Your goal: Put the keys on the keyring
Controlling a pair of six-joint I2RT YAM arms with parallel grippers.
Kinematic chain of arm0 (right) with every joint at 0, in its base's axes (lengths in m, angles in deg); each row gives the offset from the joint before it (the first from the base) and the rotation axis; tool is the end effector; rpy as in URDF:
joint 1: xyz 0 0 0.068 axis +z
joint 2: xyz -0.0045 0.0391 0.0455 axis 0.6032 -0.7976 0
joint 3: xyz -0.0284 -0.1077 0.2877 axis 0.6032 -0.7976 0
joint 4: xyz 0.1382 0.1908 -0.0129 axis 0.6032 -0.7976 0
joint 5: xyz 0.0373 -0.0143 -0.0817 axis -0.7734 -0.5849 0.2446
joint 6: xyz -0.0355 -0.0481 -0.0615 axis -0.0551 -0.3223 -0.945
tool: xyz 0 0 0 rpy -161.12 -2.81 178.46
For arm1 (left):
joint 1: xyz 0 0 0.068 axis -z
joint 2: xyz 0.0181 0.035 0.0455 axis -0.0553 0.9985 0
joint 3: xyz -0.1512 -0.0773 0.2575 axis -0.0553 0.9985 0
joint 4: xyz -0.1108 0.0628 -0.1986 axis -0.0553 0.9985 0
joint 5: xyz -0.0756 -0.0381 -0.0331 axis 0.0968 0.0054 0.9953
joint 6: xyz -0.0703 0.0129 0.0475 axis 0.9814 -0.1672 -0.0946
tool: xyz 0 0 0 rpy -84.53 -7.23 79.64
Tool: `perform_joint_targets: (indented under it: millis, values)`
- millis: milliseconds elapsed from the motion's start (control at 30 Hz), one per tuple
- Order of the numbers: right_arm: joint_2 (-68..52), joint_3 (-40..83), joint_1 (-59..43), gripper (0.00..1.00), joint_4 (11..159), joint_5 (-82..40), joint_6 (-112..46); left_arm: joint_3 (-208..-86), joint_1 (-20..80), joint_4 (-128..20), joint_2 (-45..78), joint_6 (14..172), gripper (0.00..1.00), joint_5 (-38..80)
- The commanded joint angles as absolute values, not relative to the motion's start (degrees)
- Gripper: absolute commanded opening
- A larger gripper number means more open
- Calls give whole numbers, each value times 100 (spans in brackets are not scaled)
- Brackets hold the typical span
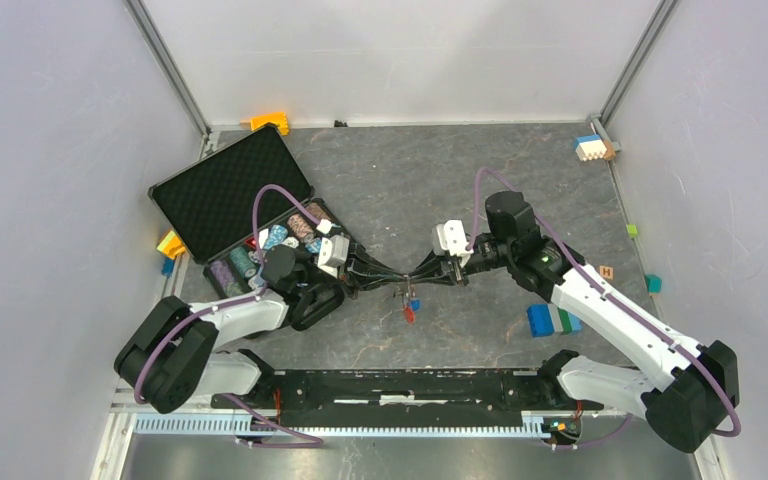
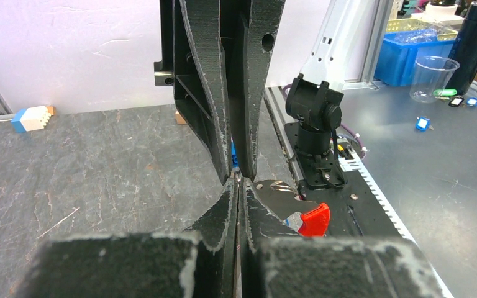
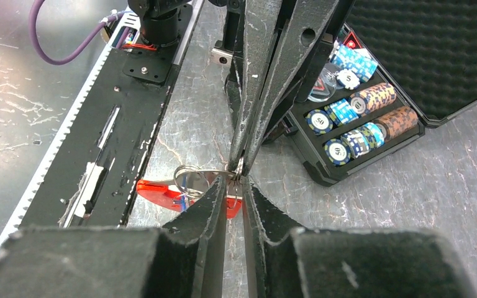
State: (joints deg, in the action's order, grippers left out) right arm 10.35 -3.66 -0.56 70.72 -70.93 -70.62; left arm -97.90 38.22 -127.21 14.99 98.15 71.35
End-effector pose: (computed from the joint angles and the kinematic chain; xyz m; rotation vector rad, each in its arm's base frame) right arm 0.1300 0.1761 0.3428 -1.5531 1.1902 1.0820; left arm 0.1462 -0.1812 0.3186 1.1424 0.9480 -1.3232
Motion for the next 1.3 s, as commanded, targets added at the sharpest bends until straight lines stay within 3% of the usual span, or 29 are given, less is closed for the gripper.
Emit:
perform_joint_targets:
  millis: [0,633,833,1000,1267]
  values:
    - [1014,-394,-28,20,7285,-7138,-6952,-9796,3802,-13146,1517,9961,2,7017]
    - [924,-441,-10,17,7412,-7121,-6826,-9787,3805,-13162,1517,9978,2,7042]
    - [929,-476,-10,12,7453,-7121,-6778,-9787,3806,-13162,1520,9970,2,7045]
    - [957,-489,-14,0,7457,-7052,-6774,-9778,3800,-13160,1530,9951,2,7053]
    - [1034,-292,-10,0,7133,-6536,-6923,-9761,3798,-13097,1576,9809,2,7116]
